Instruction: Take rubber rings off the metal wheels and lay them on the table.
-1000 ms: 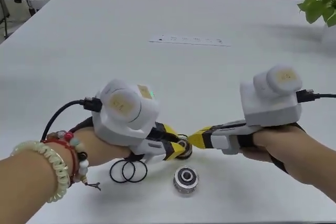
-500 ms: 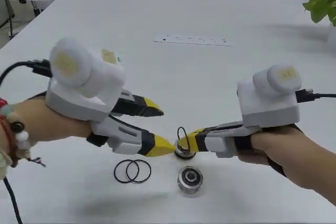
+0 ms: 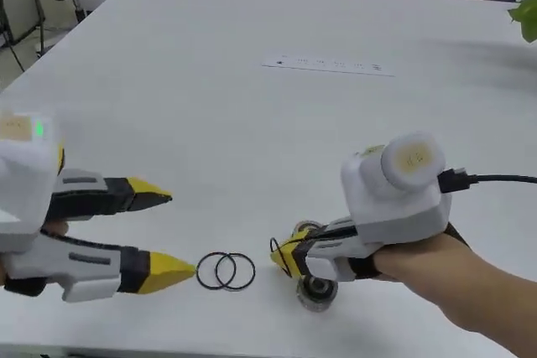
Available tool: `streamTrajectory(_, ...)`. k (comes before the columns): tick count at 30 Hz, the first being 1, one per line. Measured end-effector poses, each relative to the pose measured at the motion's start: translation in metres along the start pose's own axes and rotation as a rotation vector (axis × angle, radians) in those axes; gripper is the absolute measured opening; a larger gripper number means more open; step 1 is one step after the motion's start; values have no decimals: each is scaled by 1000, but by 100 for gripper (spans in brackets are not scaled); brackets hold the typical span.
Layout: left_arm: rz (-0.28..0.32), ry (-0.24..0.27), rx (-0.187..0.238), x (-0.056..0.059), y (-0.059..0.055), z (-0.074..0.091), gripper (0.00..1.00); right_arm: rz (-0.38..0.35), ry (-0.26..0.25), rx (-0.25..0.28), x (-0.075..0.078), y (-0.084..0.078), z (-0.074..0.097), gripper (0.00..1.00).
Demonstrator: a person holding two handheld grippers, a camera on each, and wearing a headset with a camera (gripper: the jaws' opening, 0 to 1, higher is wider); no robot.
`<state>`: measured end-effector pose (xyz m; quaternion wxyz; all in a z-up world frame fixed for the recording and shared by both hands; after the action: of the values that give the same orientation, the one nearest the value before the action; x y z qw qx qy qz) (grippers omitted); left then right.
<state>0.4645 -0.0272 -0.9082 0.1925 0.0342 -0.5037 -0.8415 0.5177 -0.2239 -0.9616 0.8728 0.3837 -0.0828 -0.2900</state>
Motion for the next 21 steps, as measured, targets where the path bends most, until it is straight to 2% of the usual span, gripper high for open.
streamTrajectory(4, 30, 11, 18, 3, -6, 0, 55, 16, 0, 5, -1, 0, -1, 1)
streamTrajectory(10, 37, 7, 18, 7, -6, -6, 55, 4, -6, 14, 3, 2, 2, 2)
streamTrajectory(15, 18, -9, 3, 8, 0, -8, 56, -24, -27, 56, 16, 7, 11, 2)
streamTrajectory(21, -23, -25, -6, 2, 15, -9, 57, -79, -49, 94, 33, 8, 21, 4)
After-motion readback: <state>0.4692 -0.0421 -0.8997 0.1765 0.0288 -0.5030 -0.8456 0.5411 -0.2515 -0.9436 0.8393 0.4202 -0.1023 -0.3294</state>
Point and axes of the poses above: the centre of the closed fingertips' face, and the gripper's own axes: z roughly backward along the fingers, x roughly to its right, y roughly out of its top, the point moved 8 cm from there along z, roughly backward along the fingers, and after that the axes turned 14 degrees about -y, right-handed, at the moved point
